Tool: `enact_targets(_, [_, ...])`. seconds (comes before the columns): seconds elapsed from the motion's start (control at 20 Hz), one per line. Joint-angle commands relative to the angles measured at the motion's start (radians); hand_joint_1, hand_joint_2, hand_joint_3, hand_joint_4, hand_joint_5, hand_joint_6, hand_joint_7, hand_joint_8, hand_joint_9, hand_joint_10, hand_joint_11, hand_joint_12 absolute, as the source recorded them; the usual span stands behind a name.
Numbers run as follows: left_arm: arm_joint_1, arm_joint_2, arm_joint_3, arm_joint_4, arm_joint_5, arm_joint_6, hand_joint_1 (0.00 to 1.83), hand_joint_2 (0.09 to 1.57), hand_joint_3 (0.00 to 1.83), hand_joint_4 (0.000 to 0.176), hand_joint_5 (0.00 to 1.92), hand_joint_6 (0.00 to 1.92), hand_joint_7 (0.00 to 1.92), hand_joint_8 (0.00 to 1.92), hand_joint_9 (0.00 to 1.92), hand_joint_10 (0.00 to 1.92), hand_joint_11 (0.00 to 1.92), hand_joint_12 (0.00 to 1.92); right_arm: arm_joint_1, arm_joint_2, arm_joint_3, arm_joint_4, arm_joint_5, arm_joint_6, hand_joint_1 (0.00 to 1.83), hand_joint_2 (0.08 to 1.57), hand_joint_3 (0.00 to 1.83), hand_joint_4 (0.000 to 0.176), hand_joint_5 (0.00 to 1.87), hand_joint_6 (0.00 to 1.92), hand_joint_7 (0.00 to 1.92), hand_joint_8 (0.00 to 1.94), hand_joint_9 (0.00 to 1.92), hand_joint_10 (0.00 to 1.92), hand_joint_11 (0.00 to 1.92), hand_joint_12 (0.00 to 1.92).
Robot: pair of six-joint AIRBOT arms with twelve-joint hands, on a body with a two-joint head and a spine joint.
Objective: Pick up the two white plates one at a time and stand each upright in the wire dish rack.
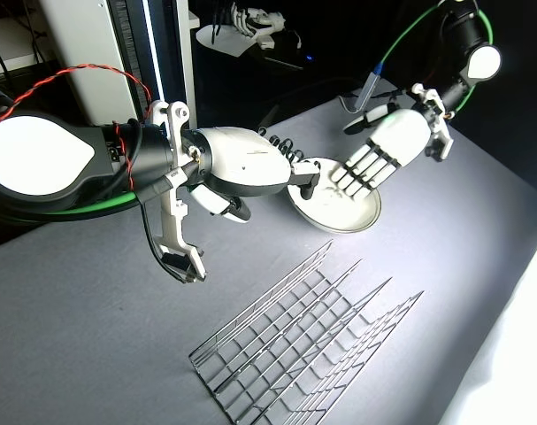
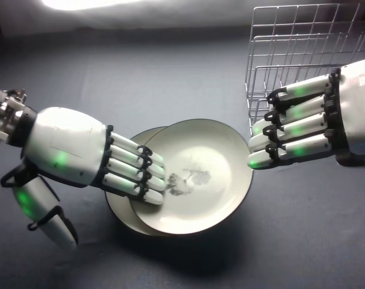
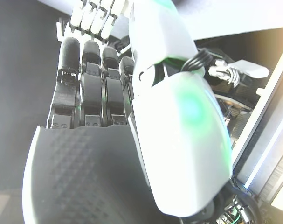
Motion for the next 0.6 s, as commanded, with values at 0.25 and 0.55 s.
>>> enact_targets(0.25, [0.009, -0.051, -0.004, 0.033, 0.06, -0.001, 0.0, 1.11, 0.0, 0.0, 0.0, 0.0, 0.0, 0.0, 0.0, 0.0, 0.0, 0.0, 0.01, 0.006, -0.011, 0.047, 0.061, -0.001, 1.42, 1.07, 0.0, 0.0, 0.22, 0.01, 0.24, 0.0, 0.32, 0.0, 0.0, 1.15])
enact_targets(0.55, [0.003, -0.066, 0.001, 0.023, 0.067, -0.002, 0.0, 1.1, 0.0, 0.0, 0.0, 0.0, 0.0, 0.0, 0.0, 0.0, 0.0, 0.0, 0.007, 0.003, -0.024, 0.037, 0.03, -0.001, 1.43, 1.09, 0.0, 0.0, 0.21, 0.0, 0.25, 0.0, 0.32, 0.0, 0.0, 1.17])
